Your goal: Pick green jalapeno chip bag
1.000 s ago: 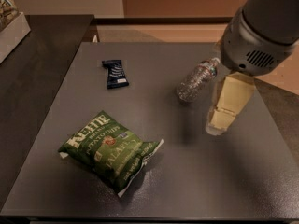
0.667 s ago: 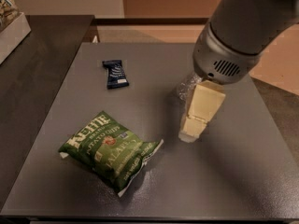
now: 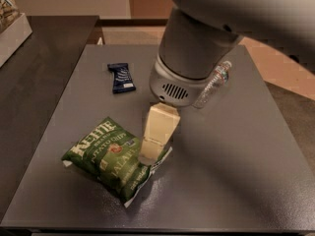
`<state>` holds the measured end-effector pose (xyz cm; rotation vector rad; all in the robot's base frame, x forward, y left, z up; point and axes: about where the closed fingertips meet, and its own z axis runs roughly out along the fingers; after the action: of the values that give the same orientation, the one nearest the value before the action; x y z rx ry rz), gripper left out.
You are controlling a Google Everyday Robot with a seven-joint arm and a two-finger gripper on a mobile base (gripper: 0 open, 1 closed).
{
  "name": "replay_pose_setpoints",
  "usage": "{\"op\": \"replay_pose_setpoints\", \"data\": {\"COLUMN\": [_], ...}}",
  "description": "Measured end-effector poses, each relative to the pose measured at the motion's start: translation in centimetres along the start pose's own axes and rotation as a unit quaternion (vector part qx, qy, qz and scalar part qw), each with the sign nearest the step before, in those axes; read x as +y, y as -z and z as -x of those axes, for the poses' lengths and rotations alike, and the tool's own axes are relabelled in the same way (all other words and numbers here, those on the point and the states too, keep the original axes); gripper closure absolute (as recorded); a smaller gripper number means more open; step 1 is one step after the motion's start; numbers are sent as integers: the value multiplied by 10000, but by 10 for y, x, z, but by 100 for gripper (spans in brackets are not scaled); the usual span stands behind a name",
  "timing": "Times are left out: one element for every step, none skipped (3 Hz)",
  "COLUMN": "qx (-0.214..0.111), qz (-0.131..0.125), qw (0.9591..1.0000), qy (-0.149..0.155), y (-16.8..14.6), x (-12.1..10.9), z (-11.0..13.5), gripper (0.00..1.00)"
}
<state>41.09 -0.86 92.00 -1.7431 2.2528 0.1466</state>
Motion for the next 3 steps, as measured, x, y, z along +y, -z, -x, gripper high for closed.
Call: {"op": "replay_pose_setpoints", "data": {"qx": [-13, -42, -64], "qz": [182, 227, 178], "qw": [9998, 9996, 9998], "qy": [-119, -133, -39], "y": [-22, -42, -60], "x": [18, 36, 45], "z": [20, 38, 52], "gripper": [0, 0, 0]}}
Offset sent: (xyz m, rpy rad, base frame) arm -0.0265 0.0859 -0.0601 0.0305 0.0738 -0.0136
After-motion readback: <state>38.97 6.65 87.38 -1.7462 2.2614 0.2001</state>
